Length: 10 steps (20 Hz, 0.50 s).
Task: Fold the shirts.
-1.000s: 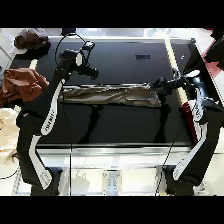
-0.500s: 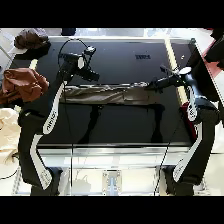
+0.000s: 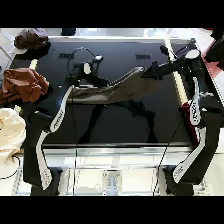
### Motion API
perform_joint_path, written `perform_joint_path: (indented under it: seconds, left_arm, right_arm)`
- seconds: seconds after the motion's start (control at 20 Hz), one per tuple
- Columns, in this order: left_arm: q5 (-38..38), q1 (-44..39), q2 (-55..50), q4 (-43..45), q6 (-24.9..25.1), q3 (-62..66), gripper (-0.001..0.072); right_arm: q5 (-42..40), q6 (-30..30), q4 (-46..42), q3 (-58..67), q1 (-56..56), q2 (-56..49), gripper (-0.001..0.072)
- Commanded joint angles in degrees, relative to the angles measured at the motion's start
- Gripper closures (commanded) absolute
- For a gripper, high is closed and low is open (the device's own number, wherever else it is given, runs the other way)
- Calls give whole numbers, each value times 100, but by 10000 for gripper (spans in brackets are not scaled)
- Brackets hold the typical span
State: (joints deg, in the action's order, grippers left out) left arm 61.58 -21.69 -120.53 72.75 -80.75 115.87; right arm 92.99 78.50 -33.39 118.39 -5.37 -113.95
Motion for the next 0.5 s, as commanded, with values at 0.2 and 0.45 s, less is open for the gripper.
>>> perform_joint_path:
  seconds: [0.2, 0.45]
  left_arm:
    - [-24, -251, -275, -339, 157, 2, 699]
    - [247, -284, -205, -472, 157, 2, 699]
  right_arm:
    - [-81, 210, 50, 26, 715, 363, 688]
    - [-151, 208, 37, 24, 809, 481, 688]
